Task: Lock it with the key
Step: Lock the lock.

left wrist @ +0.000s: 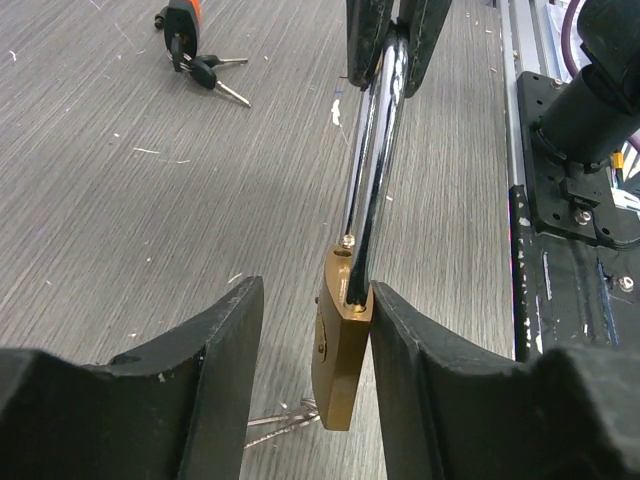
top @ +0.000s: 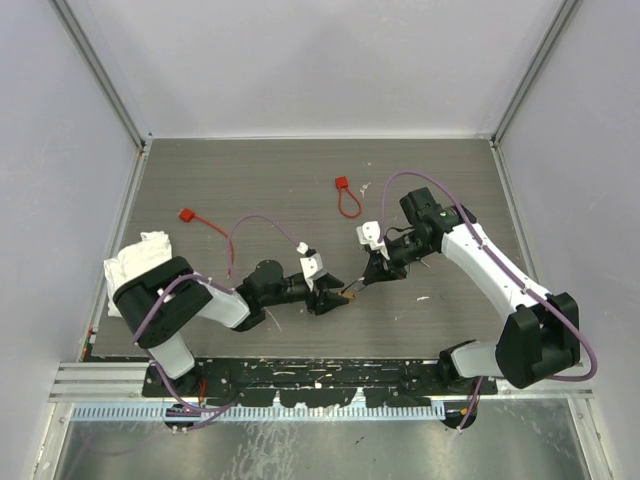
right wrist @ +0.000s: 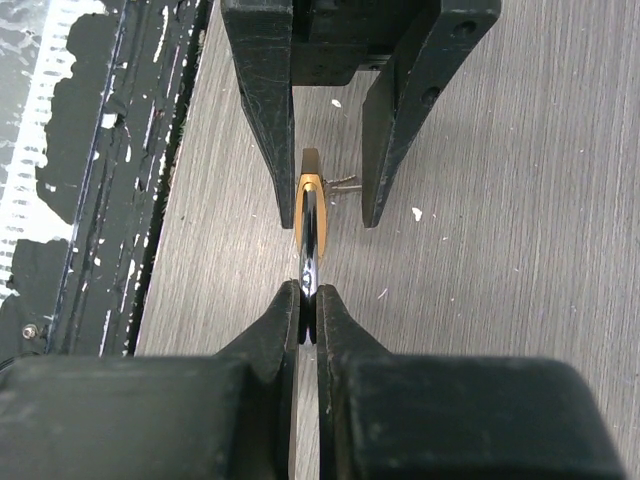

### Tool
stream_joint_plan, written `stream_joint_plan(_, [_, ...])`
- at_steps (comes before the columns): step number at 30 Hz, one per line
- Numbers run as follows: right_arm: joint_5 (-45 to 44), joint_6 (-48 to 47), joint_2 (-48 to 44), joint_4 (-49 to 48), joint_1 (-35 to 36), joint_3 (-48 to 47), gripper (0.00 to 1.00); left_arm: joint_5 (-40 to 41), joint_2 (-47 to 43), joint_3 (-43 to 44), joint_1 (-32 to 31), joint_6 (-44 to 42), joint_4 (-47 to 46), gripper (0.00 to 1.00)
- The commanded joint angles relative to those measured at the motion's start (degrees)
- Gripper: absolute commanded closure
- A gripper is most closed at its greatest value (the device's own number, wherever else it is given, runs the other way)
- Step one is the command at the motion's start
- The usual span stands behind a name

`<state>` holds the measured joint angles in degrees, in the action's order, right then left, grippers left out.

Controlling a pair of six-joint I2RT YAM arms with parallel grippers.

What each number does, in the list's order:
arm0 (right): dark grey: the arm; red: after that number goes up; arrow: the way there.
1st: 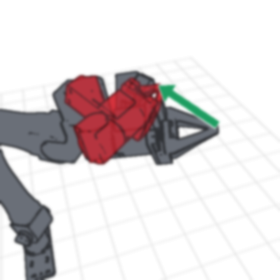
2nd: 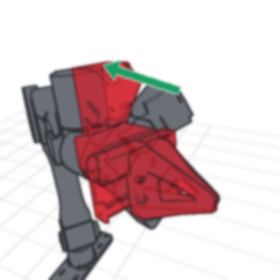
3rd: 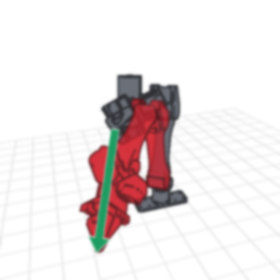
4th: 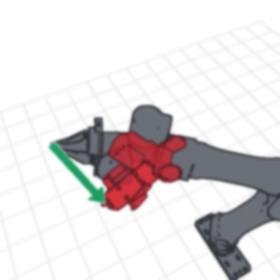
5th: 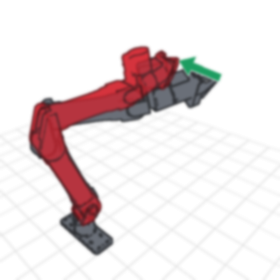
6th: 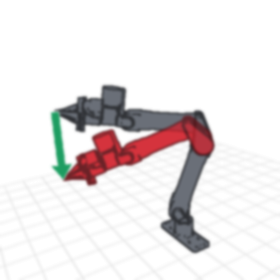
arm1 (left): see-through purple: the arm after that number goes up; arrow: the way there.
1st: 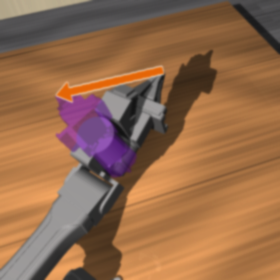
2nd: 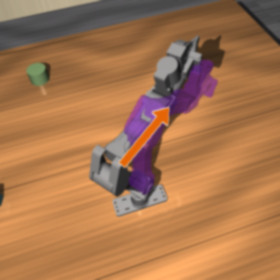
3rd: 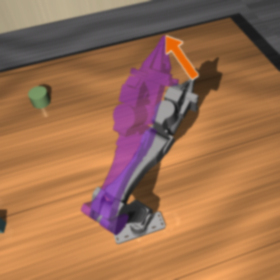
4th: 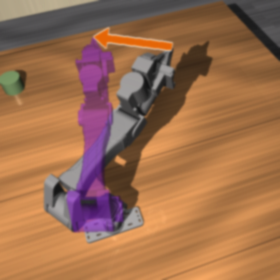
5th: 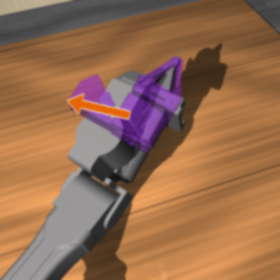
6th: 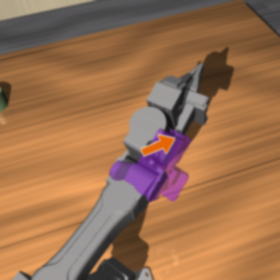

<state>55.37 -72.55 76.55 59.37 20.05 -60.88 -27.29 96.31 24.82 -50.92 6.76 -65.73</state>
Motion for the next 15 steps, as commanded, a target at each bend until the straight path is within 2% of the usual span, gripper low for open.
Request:
stream_joint_plan(1, [2.3,0.1,-0.7,-1.4,0.1,-2.6,0.99,-1.0,0.2,2.0,-0.5,-0.9,0.1,0.53])
stream_joint_plan(8, [0.6,0.3,-1.3,-2.4,0.1,-2.0,0.99,-1.0,1.9,2.8,-1.2,-1.0,1.2,0.56])
stream_joint_plan(15, [-0.1,0.0,-0.3,-2.9,0.2,-1.3,0.99,-1.4,4.0,3.1,-1.3,-0.9,0.5,0.73])
